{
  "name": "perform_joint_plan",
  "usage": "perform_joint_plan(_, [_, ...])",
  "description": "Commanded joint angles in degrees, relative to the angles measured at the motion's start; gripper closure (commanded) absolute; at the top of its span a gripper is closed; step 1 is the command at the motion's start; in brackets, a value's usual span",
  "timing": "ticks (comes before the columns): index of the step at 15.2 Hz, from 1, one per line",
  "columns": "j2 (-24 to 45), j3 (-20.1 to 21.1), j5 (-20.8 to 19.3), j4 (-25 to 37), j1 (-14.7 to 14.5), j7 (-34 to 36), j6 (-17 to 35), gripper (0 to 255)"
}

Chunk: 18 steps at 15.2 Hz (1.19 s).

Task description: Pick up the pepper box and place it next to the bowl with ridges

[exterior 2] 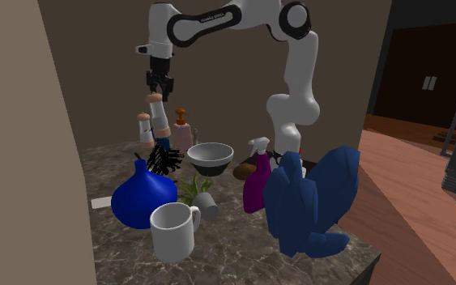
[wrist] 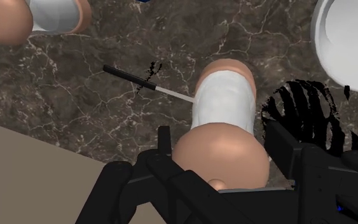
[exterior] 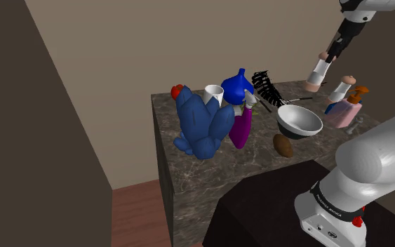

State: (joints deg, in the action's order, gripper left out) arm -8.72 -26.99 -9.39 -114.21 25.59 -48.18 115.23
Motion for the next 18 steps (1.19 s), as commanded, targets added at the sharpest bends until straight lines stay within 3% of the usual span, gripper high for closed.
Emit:
perform_joint_plan(1, [0.2, -0.1, 0.0, -1.4, 0.0, 0.1, 1.6, 255])
perform_joint_plan(18, [4.0, -1.1, 0.9, -11.0, 0.3, 0.1, 14.7, 255])
